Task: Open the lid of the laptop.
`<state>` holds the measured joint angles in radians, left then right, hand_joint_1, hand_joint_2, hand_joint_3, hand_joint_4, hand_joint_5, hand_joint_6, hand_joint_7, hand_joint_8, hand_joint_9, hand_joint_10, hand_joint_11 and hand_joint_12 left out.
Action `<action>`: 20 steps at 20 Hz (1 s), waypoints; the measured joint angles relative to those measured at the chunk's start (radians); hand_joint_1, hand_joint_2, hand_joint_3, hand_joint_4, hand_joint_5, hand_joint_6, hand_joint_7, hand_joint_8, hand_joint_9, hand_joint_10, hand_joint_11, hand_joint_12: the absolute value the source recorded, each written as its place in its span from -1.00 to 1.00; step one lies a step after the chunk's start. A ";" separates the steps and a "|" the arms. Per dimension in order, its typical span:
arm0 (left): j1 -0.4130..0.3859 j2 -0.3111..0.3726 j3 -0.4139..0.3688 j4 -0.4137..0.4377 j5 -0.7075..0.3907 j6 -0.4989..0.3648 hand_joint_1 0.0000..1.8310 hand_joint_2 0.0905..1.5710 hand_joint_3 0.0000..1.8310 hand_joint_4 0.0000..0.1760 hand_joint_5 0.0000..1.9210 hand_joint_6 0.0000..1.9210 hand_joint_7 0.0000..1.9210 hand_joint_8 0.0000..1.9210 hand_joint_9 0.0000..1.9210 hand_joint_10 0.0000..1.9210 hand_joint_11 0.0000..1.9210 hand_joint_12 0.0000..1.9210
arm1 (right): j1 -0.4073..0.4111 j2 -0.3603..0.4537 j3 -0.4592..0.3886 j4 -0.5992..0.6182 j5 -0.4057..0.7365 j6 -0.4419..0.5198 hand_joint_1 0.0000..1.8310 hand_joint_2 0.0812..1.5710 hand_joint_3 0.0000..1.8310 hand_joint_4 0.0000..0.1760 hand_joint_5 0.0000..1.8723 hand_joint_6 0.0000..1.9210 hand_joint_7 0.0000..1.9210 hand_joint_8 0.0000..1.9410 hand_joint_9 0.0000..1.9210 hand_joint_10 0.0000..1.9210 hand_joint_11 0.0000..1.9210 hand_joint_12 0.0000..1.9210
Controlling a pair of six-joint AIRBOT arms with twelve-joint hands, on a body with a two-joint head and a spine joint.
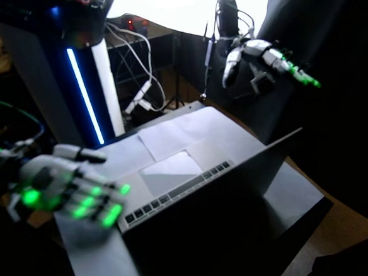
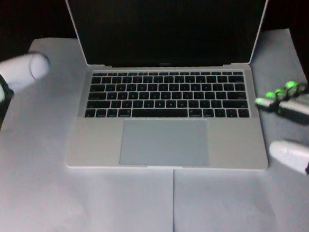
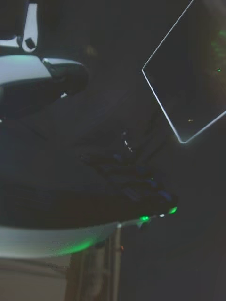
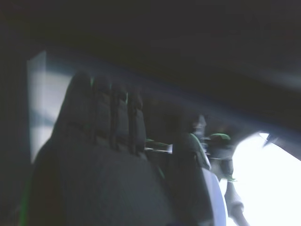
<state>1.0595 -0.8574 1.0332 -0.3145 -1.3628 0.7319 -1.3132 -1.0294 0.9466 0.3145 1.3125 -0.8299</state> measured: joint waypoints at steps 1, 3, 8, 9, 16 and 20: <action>0.031 -0.008 -0.014 0.000 -0.006 -0.010 -0.36 0.18 -1.00 0.54 -0.83 -1.00 -0.78 -1.00 -0.86 -0.99 -0.97 -0.99 | 0.000 0.016 -0.012 -0.010 0.032 0.000 -0.93 0.71 -1.00 -0.92 -0.71 -1.00 -0.69 -0.99 -0.74 -0.99 -0.80 -0.93; 0.068 -0.012 -0.027 -0.007 -0.014 -0.020 -0.38 0.17 -1.00 0.13 -0.82 -1.00 -0.79 -1.00 -0.86 -1.00 -0.95 -0.97 | -0.011 0.038 -0.024 -0.026 0.078 0.001 -0.83 0.65 -1.00 -0.25 -0.70 -0.99 -0.68 -0.99 -0.74 -1.00 -0.79 -0.94; 0.144 -0.011 -0.056 -0.048 -0.101 -0.048 -0.67 0.25 -0.99 0.18 -0.85 -1.00 -0.81 -1.00 -0.84 -1.00 -1.00 -0.58 | -0.067 0.114 -0.058 -0.003 0.222 0.001 -0.66 0.71 -1.00 -0.58 -0.73 -1.00 -0.75 -1.00 -0.80 -1.00 -0.81 -0.96; 0.167 -0.011 -0.068 -0.043 -0.113 -0.050 -0.72 0.25 -1.00 0.22 -0.85 -1.00 -0.81 -1.00 -0.83 -1.00 -1.00 -0.59 | -0.072 0.122 -0.060 0.007 0.244 0.001 -0.65 0.72 -0.99 -0.64 -0.73 -1.00 -0.75 -1.00 -0.81 -1.00 -0.83 -0.97; 0.297 -0.013 -0.126 -0.137 -0.224 -0.072 -0.87 0.25 -1.00 1.00 -0.87 -1.00 -0.80 -1.00 -0.84 -1.00 -1.00 -0.50 | -0.091 0.180 -0.103 0.019 0.321 0.001 -0.50 0.61 -1.00 -0.24 -0.69 -1.00 -0.70 -1.00 -0.74 -1.00 -0.80 -0.98; 0.297 -0.014 -0.126 -0.127 -0.237 -0.074 -0.88 0.27 -1.00 0.82 -0.86 -1.00 -0.77 -1.00 -0.81 -1.00 -1.00 -0.41 | -0.098 0.188 -0.105 0.035 0.322 0.001 -0.51 0.61 -1.00 -0.32 -0.69 -1.00 -0.74 -1.00 -0.78 -1.00 -0.82 -0.99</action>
<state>1.3567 -0.8711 0.9077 -0.4416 -1.5997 0.6575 -1.4117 -0.8410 0.8417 0.3496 1.6344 -0.8291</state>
